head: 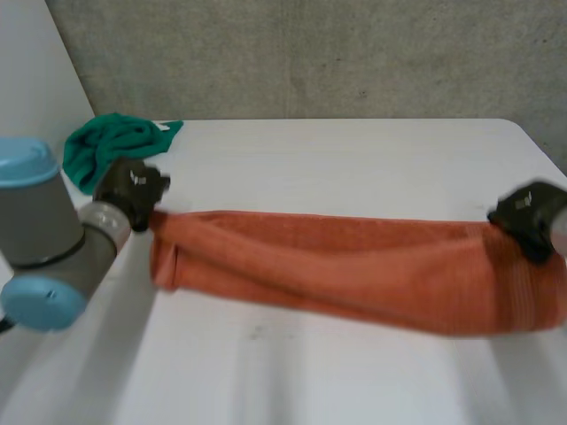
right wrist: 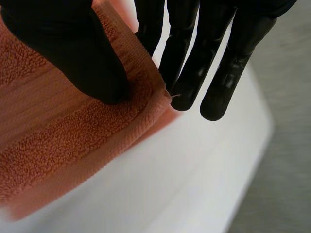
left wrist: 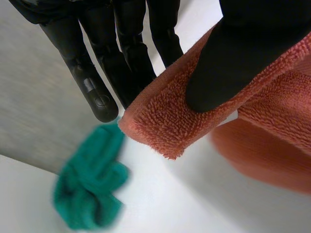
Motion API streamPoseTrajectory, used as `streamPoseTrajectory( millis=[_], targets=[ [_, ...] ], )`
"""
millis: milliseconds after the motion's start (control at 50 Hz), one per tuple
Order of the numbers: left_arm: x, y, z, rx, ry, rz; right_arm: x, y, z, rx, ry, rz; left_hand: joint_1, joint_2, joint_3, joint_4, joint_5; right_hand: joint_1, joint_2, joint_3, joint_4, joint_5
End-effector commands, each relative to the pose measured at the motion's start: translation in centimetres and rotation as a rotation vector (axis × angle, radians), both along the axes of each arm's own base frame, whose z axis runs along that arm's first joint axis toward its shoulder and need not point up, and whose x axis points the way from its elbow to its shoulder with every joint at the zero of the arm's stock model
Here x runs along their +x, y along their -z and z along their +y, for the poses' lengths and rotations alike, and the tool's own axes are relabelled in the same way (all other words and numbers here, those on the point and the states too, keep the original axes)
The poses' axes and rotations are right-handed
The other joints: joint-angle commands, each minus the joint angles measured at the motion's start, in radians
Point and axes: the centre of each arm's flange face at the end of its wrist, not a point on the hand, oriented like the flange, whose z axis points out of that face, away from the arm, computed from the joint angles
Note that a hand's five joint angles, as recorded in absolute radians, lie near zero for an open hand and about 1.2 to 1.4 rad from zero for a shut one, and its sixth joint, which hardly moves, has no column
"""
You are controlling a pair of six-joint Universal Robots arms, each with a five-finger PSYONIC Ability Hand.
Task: Fold the laundry.
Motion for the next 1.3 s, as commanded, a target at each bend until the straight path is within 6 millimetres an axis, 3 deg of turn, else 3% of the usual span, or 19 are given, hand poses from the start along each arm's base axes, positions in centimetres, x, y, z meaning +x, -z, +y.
streamPoseTrajectory(
  millis=[20, 80, 100, 180, 220, 320, 380, 480, 500, 620, 640, 680, 720, 820, 860, 880, 1000, 1160, 1300],
  targets=[
    [-1.5, -6.8, -6.1, -0.387, 0.0, 0.109, 3.0, -8.0, -6.6, -0.446, 0.045, -0.171, 0.328, 0.2, 0.205, 0.195, 0.249, 0.411, 0.227, 0.217, 0.207, 0.234],
    [-1.8, -11.8, -7.5, -0.625, 0.006, 0.174, 3.4, -11.7, -8.1, -0.623, 0.052, -0.266, 0.328, 0.2, 0.205, 0.195, 0.249, 0.411, 0.227, 0.217, 0.207, 0.234],
    [-1.9, -13.0, -7.6, -0.681, 0.011, 0.189, 3.4, -14.3, -8.6, -0.736, 0.062, -0.326, 0.328, 0.2, 0.205, 0.195, 0.249, 0.411, 0.227, 0.217, 0.207, 0.234],
    [-2.1, -18.8, -7.3, -0.914, 0.039, 0.25, 3.9, -19.1, -8.6, -0.952, 0.058, -0.441, 0.328, 0.2, 0.205, 0.195, 0.249, 0.411, 0.227, 0.217, 0.207, 0.234],
    [-2.2, -21.0, -6.7, -0.988, 0.061, 0.273, 4.1, -20.2, -8.4, -1.006, 0.052, -0.47, 0.328, 0.2, 0.205, 0.195, 0.249, 0.411, 0.227, 0.217, 0.207, 0.234],
    [-1.7, -21.8, -6.2, -0.997, 0.094, 0.296, 5.1, -21.2, -7.5, -1.051, 0.021, -0.505, 0.328, 0.2, 0.205, 0.195, 0.249, 0.411, 0.227, 0.217, 0.207, 0.234],
    [-1.1, -20.0, -6.0, -0.927, 0.095, 0.3, 5.8, -19.3, -7.3, -0.985, 0.01, -0.495, 0.328, 0.2, 0.205, 0.195, 0.249, 0.411, 0.227, 0.217, 0.207, 0.234],
    [-0.6, -14.3, -5.9, -0.75, 0.084, 0.279, 6.0, -12.5, -7.4, -0.774, -0.004, -0.435, 0.328, 0.2, 0.205, 0.195, 0.249, 0.411, 0.227, 0.217, 0.207, 0.234],
    [-0.6, -11.8, -5.7, -0.677, 0.08, 0.263, 6.1, -11.4, -7.3, -0.737, -0.01, -0.423, 0.328, 0.2, 0.205, 0.195, 0.249, 0.411, 0.227, 0.217, 0.207, 0.234],
    [-0.6, -2.6, -3.9, -0.415, 0.078, 0.2, 5.8, -2.3, -5.2, -0.393, -0.01, -0.341, 0.328, 0.2, 0.205, 0.195, 0.249, 0.411, 0.227, 0.217, 0.207, 0.234],
    [-0.6, 0.2, -3.2, -0.335, 0.077, 0.18, 5.7, -1.1, -4.8, -0.349, -0.007, -0.326, 0.328, 0.2, 0.205, 0.195, 0.249, 0.411, 0.227, 0.217, 0.207, 0.234],
    [-0.6, 2.5, -2.4, -0.268, 0.079, 0.162, 5.4, 2.0, -3.5, -0.222, -0.003, -0.276, 0.328, 0.2, 0.205, 0.195, 0.249, 0.411, 0.227, 0.217, 0.207, 0.234],
    [-0.6, 4.6, -1.2, -0.204, 0.084, 0.131, 5.2, 3.3, -2.6, -0.16, -0.004, -0.242, 0.328, 0.2, 0.205, 0.195, 0.249, 0.411, 0.227, 0.217, 0.207, 0.234],
    [-0.1, 6.4, 0.8, -0.126, 0.084, 0.055, 4.1, 5.1, -1.0, -0.071, 0.018, -0.215, 0.328, 0.2, 0.205, 0.195, 0.249, 0.411, 0.227, 0.217, 0.207, 0.234],
    [0.3, 6.3, 1.5, -0.102, 0.081, 0.034, 2.4, 4.7, -1.1, -0.067, 0.061, -0.203, 0.282, 0.154, 0.159, 0.149, 0.203, 0.411, 0.227, 0.217, 0.207, 0.234],
    [0.6, 6.0, 2.3, -0.069, 0.079, 0.019, 1.7, 4.3, -1.1, -0.075, 0.081, -0.201, 0.04, -0.088, -0.083, -0.093, -0.039, 0.411, 0.227, 0.217, 0.207, 0.234],
    [1.1, 5.0, 4.8, 0.082, 0.074, 0.014, -0.5, 3.2, -0.6, -0.083, 0.107, -0.215, -0.361, -0.489, -0.484, -0.494, -0.44, 0.411, 0.227, 0.217, 0.207, 0.234],
    [3.0, 2.7, 4.5, 0.134, -0.038, 0.217, -1.5, 4.0, -0.3, -0.042, 0.109, -0.252, -0.391, -0.519, -0.514, -0.524, -0.47, 0.411, 0.227, 0.217, 0.207, 0.234],
    [4.2, 2.8, 4.7, 0.252, -0.134, 0.421, -2.4, 4.1, -0.7, -0.047, 0.134, -0.252, -0.364, -0.492, -0.487, -0.497, -0.444, 0.411, 0.227, 0.217, 0.207, 0.234]
  ],
)
